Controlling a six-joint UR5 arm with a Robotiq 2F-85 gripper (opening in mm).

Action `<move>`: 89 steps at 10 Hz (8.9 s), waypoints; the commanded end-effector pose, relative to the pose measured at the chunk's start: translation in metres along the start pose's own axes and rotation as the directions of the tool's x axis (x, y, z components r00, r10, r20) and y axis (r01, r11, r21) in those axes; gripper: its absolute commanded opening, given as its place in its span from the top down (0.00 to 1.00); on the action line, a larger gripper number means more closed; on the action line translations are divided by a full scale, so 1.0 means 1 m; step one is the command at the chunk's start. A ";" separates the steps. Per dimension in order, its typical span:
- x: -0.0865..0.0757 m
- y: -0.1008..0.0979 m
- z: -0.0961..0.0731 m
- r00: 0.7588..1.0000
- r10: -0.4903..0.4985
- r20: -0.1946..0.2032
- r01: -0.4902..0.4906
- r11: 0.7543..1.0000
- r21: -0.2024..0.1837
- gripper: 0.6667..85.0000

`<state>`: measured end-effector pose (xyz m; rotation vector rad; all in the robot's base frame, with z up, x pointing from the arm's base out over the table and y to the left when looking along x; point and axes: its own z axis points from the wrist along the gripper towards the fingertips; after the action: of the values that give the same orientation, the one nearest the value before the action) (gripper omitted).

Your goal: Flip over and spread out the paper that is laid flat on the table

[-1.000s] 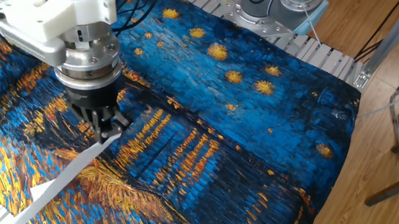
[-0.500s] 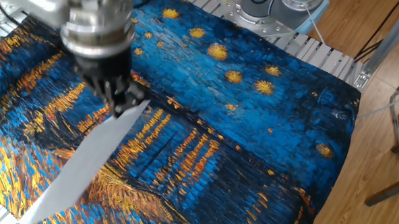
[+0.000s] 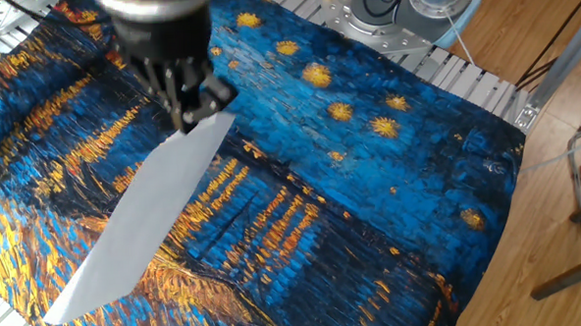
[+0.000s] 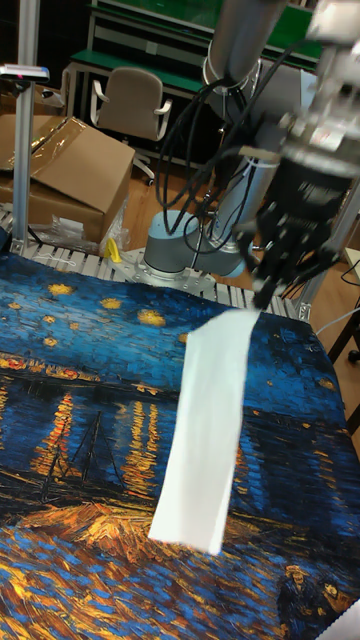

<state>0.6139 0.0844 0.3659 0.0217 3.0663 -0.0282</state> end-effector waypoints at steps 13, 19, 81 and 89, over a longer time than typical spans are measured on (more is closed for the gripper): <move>0.029 0.084 0.003 0.997 0.050 -0.062 -0.061 0.983 -0.176 1.00; 0.034 0.142 0.007 0.985 0.143 -0.097 -0.166 0.935 -0.314 1.00; 0.026 -0.012 0.118 0.986 -0.157 -0.048 0.138 0.951 -0.276 1.00; 0.001 -0.069 0.133 0.959 -0.283 -0.016 0.273 0.937 -0.217 1.00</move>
<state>0.6134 0.0284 0.2378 -0.3697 3.0892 0.3161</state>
